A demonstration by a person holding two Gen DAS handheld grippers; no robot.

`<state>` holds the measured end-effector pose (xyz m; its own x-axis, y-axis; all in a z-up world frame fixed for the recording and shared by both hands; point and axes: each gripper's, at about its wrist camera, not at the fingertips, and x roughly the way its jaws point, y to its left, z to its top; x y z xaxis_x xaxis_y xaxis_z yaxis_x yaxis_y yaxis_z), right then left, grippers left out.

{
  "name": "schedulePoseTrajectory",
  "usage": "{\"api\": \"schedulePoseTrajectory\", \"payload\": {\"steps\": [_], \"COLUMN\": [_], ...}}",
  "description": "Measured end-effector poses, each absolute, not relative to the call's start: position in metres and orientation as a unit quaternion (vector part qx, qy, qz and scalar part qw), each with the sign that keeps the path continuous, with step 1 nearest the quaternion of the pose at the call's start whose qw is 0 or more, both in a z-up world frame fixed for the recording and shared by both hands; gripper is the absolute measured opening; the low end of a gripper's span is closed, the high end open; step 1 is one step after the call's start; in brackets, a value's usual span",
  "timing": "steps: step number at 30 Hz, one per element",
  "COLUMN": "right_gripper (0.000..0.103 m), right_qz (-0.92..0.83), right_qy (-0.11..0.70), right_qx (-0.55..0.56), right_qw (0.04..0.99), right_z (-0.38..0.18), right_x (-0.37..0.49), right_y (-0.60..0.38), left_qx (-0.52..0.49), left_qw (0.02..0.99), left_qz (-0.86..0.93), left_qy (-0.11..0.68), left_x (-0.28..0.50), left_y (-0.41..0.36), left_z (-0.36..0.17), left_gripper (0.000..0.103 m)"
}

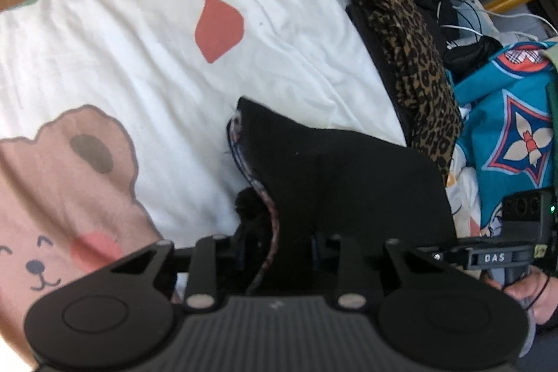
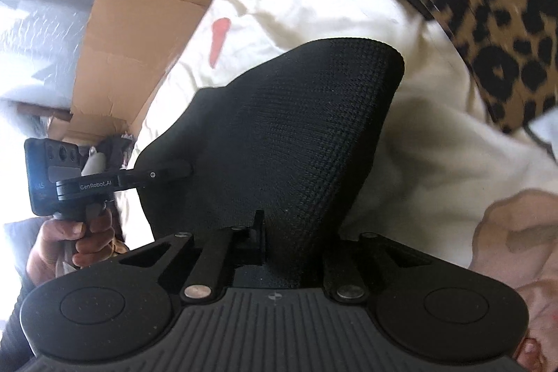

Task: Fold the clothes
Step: 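Lift the folded black shorts off the duvet with both grippers, then carry the shorts over the leopard cushion toward the clothes pile with both grippers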

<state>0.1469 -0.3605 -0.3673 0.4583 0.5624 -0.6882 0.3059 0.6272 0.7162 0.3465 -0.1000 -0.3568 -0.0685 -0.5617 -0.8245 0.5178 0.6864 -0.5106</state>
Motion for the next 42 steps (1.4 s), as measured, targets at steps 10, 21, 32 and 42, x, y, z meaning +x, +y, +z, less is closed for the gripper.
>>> {"api": "schedulePoseTrajectory", "payload": {"steps": [10, 21, 32, 42], "right_gripper": [0.008, 0.008, 0.008, 0.008], "right_qz": [0.095, 0.111, 0.129, 0.142], "right_qy": [0.510, 0.496, 0.481, 0.455], "right_qx": [0.358, 0.299, 0.250, 0.218], "right_qw": [0.777, 0.807, 0.830, 0.852], "right_z": [-0.326, -0.271, -0.185, -0.104], "right_x": [0.158, 0.175, 0.175, 0.173], "right_y": [-0.352, -0.352, -0.341, -0.334], "left_qx": [-0.038, -0.069, -0.074, -0.075], "left_qw": [0.726, 0.759, 0.775, 0.800], "left_qz": [-0.358, -0.330, -0.295, -0.282], "left_qy": [0.586, 0.557, 0.553, 0.524], "left_x": [0.316, 0.286, 0.261, 0.243], "left_y": [-0.080, -0.070, -0.067, -0.066], "left_z": [-0.305, -0.252, -0.180, -0.102], "left_gripper": [0.031, 0.031, 0.031, 0.031]}}
